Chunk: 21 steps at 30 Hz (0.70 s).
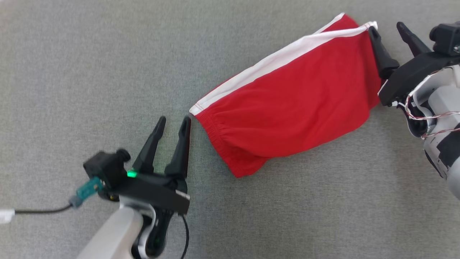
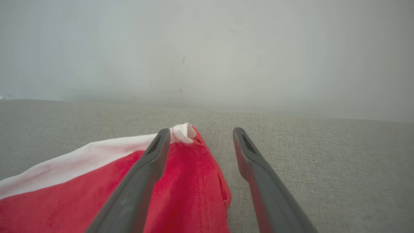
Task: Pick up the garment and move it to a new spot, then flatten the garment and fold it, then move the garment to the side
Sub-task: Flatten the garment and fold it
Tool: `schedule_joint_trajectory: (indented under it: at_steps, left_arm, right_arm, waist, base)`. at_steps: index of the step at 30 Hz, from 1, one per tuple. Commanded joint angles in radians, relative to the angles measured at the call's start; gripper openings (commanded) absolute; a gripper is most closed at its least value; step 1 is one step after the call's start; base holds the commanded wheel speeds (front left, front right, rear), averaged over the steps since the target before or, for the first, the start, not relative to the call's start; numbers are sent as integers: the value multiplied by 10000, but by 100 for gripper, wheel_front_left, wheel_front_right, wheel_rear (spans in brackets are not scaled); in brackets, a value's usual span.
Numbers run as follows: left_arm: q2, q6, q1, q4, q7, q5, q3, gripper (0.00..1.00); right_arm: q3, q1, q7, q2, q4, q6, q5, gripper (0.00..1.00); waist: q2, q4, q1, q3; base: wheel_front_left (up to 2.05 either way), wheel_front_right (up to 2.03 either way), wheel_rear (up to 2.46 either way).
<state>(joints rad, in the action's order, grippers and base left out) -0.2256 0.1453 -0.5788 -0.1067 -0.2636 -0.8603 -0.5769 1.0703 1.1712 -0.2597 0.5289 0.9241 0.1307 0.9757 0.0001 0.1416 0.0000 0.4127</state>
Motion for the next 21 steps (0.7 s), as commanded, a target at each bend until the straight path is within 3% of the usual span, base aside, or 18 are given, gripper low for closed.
schedule_joint_trajectory:
  at_steps: [1, 9, 16, 21]
  left_arm:
    - [-111, 125, 364, 199, -10, 401, 73, 100]
    - [9, 562, 2114, 1392, -11, 2133, 341, 100]
    - [319, 327, 2963, 1642, -11, 2770, 388, 100]
    - [573, 176, 3087, 2026, -11, 3335, 612, 100]
  right_arm:
    - [-284, -173, -61, 43, -196, 1, -138, 100]
    - [-2799, -1997, -57, -11, -1396, 1, -1401, 100]
    - [-4535, -3071, -43, -355, -1465, 1, -2523, 100]
    - [-4835, -3373, -46, -491, -1258, 1, -2493, 100]
  waist:
    - [-1, -231, 0, -365]
    - [-1, -335, 0, -1037]
    - [-1, -173, 0, -1446]
    - [-1, 59, 0, -1414]
  base:
    - [0, 0, 0]
    - [0, 0, 0]
    - [0, 0, 0]
    - [0, 0, 0]
